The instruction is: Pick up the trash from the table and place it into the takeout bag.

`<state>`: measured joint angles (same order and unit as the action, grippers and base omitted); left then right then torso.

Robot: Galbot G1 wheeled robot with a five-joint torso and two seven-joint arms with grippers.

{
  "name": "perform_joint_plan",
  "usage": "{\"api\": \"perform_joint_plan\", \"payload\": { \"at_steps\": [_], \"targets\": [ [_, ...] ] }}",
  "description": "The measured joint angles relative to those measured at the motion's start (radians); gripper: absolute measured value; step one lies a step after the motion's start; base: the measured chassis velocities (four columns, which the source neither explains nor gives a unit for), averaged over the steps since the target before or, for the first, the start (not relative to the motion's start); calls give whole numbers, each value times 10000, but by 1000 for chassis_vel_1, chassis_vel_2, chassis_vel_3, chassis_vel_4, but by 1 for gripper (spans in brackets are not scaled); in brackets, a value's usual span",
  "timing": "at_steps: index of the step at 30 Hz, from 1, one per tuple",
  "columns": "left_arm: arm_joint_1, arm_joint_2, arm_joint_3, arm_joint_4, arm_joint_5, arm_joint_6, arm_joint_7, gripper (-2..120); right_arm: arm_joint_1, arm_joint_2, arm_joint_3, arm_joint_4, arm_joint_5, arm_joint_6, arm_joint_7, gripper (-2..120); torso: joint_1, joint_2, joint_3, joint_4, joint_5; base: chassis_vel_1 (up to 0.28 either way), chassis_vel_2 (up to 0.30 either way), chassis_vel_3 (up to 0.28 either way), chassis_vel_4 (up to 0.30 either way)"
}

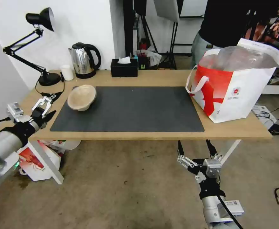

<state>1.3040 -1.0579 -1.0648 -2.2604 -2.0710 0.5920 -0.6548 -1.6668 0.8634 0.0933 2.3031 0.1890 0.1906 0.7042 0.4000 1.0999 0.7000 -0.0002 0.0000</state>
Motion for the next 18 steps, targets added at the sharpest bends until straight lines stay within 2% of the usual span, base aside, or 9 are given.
{"api": "perform_joint_plan", "payload": {
  "at_steps": [6, 8, 9, 18],
  "targets": [
    [-28, 24, 11, 36, -91, 25, -76, 100, 0, 0, 0, 0, 0, 0, 0, 100, 0, 0, -1, 4, 0, 0, 0, 0, 0],
    [-224, 294, 38, 495, -381, 147, -223, 100, 0, 0, -1, 0, 0, 0, 0, 100, -1, 1, -1, 7, 0, 0, 0, 0, 0],
    [-395, 574, 48, 938, -565, 218, -334, 100, -2, 0, 0, 0, 0, 0, 0, 100, 0, 2, 0, -2, 3, 0, 0, 0, 0],
    [-863, 968, 375, 1696, -706, 356, -445, 100, 0, 0, -1, 0, 0, -1, 0, 100, 0, 2, 0, 2, -1, 0, 0, 0, 0]
  ]
}}
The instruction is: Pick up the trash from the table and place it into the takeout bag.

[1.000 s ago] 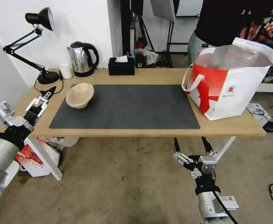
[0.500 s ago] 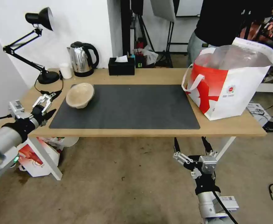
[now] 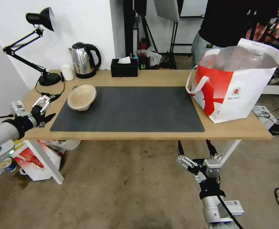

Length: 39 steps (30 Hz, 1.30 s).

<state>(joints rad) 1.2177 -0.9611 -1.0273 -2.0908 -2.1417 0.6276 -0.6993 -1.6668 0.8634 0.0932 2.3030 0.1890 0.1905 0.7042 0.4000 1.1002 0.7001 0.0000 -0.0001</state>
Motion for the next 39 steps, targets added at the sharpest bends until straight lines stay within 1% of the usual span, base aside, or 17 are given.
{"api": "perform_joint_plan", "payload": {
  "at_steps": [9, 23, 33, 39],
  "targets": [
    [-261, 155, 180, 217, 53, 5, 25, 100, 0, 0, 1, 0, 0, 0, 0, 100, 0, 0, 0, 0, 0, 0, 0, 0, 0],
    [-629, 433, 430, 817, 231, 33, 86, 100, 0, 0, 0, 0, 0, 0, -1, 100, 0, -1, -1, 1, 0, 0, 0, 0, 0],
    [-944, 693, 676, 1469, 378, 149, 165, 100, 0, 0, 0, 0, 0, 0, 0, 100, 0, -3, 0, 1, 1, 0, 0, 0, 0],
    [-1308, 858, 1041, 1807, 481, 153, 221, 100, 0, 0, 0, 0, -1, 0, 0, 100, 0, -3, -1, 1, 1, 0, 0, 0, 0]
  ]
}}
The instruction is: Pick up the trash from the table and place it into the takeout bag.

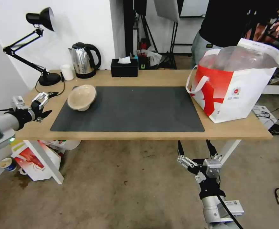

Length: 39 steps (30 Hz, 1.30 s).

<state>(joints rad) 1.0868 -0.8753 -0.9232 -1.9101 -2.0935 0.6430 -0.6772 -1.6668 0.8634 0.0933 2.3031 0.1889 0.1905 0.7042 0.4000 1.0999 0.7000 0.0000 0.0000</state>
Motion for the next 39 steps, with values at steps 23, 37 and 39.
{"api": "perform_joint_plan", "payload": {
  "at_steps": [23, 37, 39],
  "targets": [
    [-1389, 78, 1528, 1286, 589, 6, 198, 100, 0, 0, 0, 0, 0, 0, 0, 100, 0, 0, -1, -1, 0, 0, 0, 0, 0],
    [-1567, 125, 1652, 1539, 734, 11, 211, 100, 0, 0, 0, 0, 0, 0, 0, 100, 0, 2, -1, 1, 1, 0, 0, 0, 0],
    [-1587, 114, 1679, 1569, 742, 11, 212, 100, 0, 0, 0, 0, 1, 0, 0, 100, 0, 3, -1, 0, 0, 0, 0, 0, 0]
  ]
}}
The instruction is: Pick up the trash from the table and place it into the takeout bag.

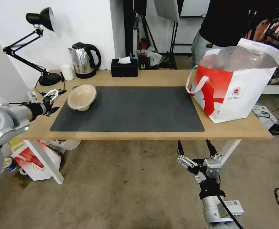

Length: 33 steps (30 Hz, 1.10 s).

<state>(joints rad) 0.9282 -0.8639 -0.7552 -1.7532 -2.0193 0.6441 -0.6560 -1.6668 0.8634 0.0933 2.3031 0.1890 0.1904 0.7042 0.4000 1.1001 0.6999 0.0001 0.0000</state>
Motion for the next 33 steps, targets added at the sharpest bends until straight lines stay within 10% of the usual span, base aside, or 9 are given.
{"api": "perform_joint_plan", "payload": {
  "at_steps": [33],
  "targets": [
    [-1247, -223, 1250, 1632, 670, 30, 584, 100, 0, 0, 0, 0, 0, 0, 0, 100, 0, -1, 1, 0, 0, 0, 0, 0, 0]
  ]
}}
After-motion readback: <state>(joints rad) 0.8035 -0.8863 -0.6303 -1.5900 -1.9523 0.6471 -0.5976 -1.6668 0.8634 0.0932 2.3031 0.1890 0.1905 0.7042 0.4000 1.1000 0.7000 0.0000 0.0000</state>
